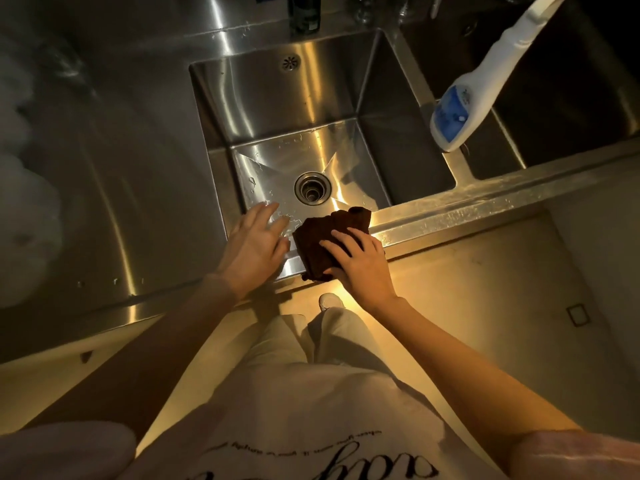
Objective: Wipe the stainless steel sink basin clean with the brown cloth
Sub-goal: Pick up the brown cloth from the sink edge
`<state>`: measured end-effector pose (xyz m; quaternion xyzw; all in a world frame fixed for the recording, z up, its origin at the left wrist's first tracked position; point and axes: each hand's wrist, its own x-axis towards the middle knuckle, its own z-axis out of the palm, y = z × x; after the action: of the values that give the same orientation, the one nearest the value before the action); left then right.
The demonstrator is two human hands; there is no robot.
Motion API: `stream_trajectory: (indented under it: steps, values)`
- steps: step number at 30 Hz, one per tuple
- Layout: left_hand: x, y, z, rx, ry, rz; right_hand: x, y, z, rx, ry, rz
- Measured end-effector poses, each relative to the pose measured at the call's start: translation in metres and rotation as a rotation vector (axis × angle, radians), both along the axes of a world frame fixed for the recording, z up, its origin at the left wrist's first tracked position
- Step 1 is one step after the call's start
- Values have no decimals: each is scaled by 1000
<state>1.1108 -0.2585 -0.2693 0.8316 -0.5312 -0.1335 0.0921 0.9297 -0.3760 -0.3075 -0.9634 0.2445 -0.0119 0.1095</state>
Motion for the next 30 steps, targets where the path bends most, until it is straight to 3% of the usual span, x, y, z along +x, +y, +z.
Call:
stream_trajectory:
  steps: [13, 30]
  values:
    - [-2, -7, 14, -43, 28, -159, -6, 30, -1, -184, -254, -18]
    - [-28, -47, 77, -218, -115, -220, -42, 16, 103, -310, -581, -325]
